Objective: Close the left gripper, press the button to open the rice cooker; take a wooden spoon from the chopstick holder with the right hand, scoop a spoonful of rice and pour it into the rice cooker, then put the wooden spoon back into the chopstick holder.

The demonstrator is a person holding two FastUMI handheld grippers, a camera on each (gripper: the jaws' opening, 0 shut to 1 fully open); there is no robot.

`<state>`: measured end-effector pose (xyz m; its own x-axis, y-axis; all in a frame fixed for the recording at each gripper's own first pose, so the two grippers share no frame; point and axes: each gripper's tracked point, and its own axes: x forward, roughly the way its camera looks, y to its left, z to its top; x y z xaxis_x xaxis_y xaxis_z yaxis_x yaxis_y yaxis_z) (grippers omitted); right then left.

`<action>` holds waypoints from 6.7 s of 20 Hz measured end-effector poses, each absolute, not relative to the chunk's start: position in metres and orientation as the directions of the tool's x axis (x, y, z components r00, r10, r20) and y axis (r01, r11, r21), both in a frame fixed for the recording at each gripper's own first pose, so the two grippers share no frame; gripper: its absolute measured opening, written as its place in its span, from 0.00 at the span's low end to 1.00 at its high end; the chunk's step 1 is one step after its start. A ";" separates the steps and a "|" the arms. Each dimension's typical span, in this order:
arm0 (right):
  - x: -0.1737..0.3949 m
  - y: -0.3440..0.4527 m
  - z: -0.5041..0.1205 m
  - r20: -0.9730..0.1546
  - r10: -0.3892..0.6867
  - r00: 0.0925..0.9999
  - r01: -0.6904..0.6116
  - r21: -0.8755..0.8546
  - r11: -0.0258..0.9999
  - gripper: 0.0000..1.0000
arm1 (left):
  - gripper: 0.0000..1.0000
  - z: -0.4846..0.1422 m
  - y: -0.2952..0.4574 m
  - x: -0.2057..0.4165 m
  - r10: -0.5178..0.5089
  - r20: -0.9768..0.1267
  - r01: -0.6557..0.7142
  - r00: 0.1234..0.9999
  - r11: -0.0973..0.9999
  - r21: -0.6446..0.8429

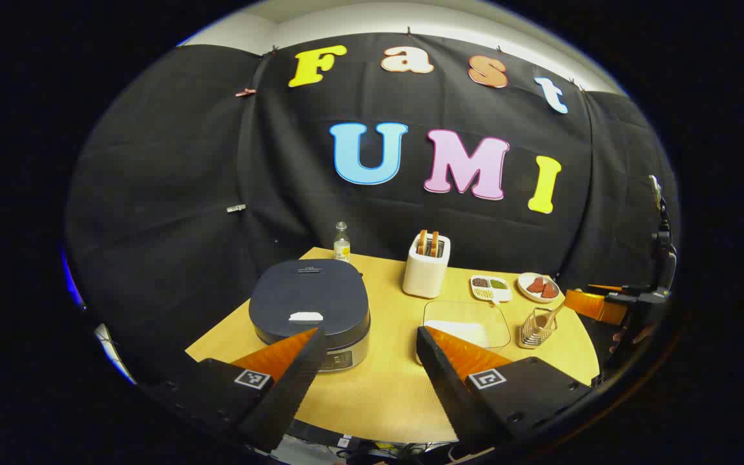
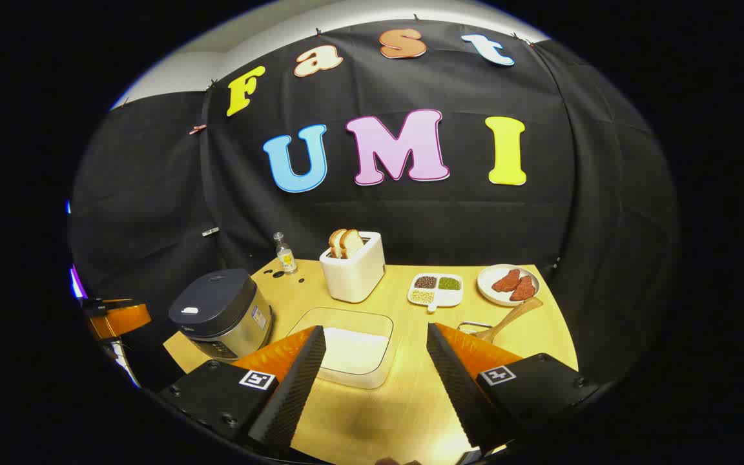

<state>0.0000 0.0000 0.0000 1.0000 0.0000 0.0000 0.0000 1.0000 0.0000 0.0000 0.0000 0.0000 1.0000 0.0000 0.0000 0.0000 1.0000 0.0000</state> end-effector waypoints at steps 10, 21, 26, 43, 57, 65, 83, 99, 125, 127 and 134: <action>-0.005 -0.001 0.035 0.142 -0.042 0.989 0.037 0.038 0.999 0.99 | 0.95 0.059 -0.003 -0.009 0.031 0.261 -0.031 0.965 1.000 -0.002; -0.009 -0.029 0.044 0.188 -0.112 0.976 0.101 0.070 0.992 0.98 | 0.95 0.054 -0.006 0.021 0.002 0.228 0.013 0.974 0.998 -0.063; -0.009 -0.049 0.040 0.186 -0.158 0.970 0.144 0.090 0.986 0.98 | 0.94 0.054 0.015 0.041 0.037 0.196 -0.023 0.980 0.997 -0.075; 0.000 -0.098 0.011 0.112 -0.277 0.954 0.267 0.097 0.959 0.98 | 0.06 -0.027 0.095 0.159 0.072 -0.139 -0.080 0.988 0.995 -0.055; 0.009 -0.105 -0.002 0.084 -0.303 0.949 0.295 0.096 0.951 0.99 | 0.07 -0.059 0.099 0.175 0.111 -0.264 -0.123 0.958 0.992 -0.029; 0.018 -0.125 -0.009 0.069 -0.335 0.940 0.326 0.111 0.939 0.99 | 0.06 -0.044 0.089 0.148 0.139 -0.084 -0.145 0.987 0.988 -0.062; 0.106 -0.215 -0.069 -0.107 -0.477 0.872 0.488 0.244 0.838 0.99 | 0.98 -0.032 0.058 0.073 0.190 0.058 -0.190 0.980 0.982 -0.009; 0.176 -0.249 -0.108 -0.254 -0.455 0.854 0.520 0.471 0.713 0.34 | 0.98 -0.072 0.029 0.083 0.146 -0.061 -0.144 0.987 0.989 0.032; 0.176 -0.010 0.000 0.004 -0.182 0.983 0.171 0.327 0.929 0.14 | 0.99 -0.039 0.095 0.089 0.019 0.042 -0.020 0.999 1.000 0.003; 0.189 0.005 -0.023 -0.036 -0.177 0.984 0.179 0.318 0.931 0.14 | 0.98 -0.042 0.109 0.089 0.042 0.048 -0.043 0.998 0.999 0.018; 0.221 0.021 -0.085 -0.101 -0.220 0.970 0.239 0.238 0.941 0.14 | 0.98 -0.065 0.132 0.096 0.047 0.003 -0.047 0.999 0.999 -0.005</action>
<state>0.2210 0.0208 -0.0847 0.9702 -0.2202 -0.1012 0.2385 0.9415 0.2383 0.0963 0.1317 -0.0648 0.9989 0.0472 0.0033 -0.0471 0.9989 -0.0051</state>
